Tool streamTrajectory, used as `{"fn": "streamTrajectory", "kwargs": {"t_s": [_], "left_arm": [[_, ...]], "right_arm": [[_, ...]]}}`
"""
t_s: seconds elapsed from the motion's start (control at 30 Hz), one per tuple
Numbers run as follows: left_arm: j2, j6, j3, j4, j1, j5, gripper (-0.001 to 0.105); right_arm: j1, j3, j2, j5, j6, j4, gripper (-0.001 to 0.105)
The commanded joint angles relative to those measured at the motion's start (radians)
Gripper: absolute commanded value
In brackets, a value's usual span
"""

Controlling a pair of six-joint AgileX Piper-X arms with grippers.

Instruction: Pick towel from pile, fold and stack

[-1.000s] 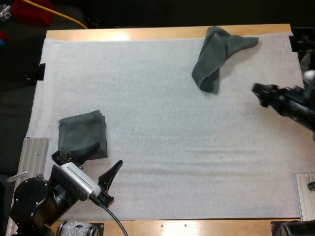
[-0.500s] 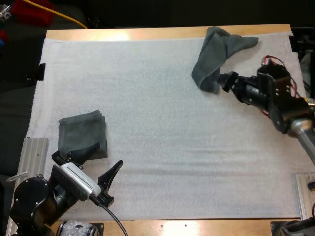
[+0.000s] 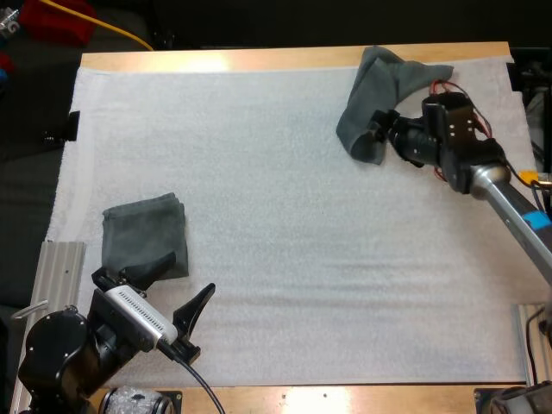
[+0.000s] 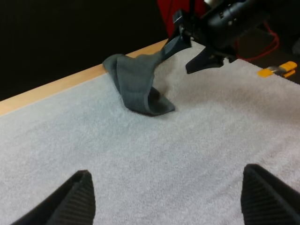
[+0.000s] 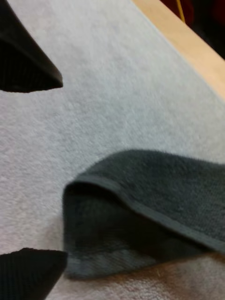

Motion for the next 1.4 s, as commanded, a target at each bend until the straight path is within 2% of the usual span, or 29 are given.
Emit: {"fn": "streamTrajectory", "kwargs": {"t_s": [0.0,0.23,0.57,0.8,0.87,0.93,0.97,1.03,1.1,1.2,1.27,1.37], "left_arm": [[0.002,-0.009,-0.006,-0.005,-0.002,0.005,0.063],[0.002,-0.009,-0.006,-0.005,-0.002,0.005,0.063],[0.002,-0.009,-0.006,-0.005,-0.002,0.005,0.063],[0.002,-0.009,-0.006,-0.005,-0.002,0.005,0.063],[0.002,-0.009,-0.006,-0.005,-0.002,0.005,0.063],[0.002,-0.009,-0.006,-0.005,-0.002,0.005,0.063],[0.002,-0.009,-0.006,-0.005,-0.002,0.005,0.063],[0.002,-0.009,-0.006,-0.005,-0.002,0.005,0.063],[0.002,-0.009,-0.006,-0.005,-0.002,0.005,0.063],[0.002,-0.009,-0.006,-0.005,-0.002,0.005,0.063],[0.002,-0.009,-0.006,-0.005,-0.002,0.005,0.063],[0.002,-0.009,-0.006,-0.005,-0.002,0.005,0.063]], "right_arm": [[0.002,-0.020,0.016,-0.003,0.000,-0.013,0.068],[0.002,-0.116,0.158,-0.086,0.000,-0.059,0.068],[0.002,-0.218,0.308,-0.135,0.014,-0.059,0.068],[0.002,-0.272,0.398,-0.290,0.014,-0.099,0.068],[0.002,-0.281,0.407,-0.304,0.014,-0.099,0.064],[0.002,-0.282,0.409,-0.302,0.014,-0.097,0.044],[0.002,-0.282,0.409,-0.302,0.014,-0.097,0.038],[0.002,-0.282,0.409,-0.311,0.033,-0.097,0.015],[0.002,-0.282,0.405,-0.336,0.045,-0.097,0.000],[0.002,-0.282,0.383,-0.363,0.030,-0.089,0.001],[0.006,-0.282,0.350,-0.356,-0.024,-0.063,0.001],[0.012,-0.282,0.275,-0.287,-0.154,0.026,0.001]]}}
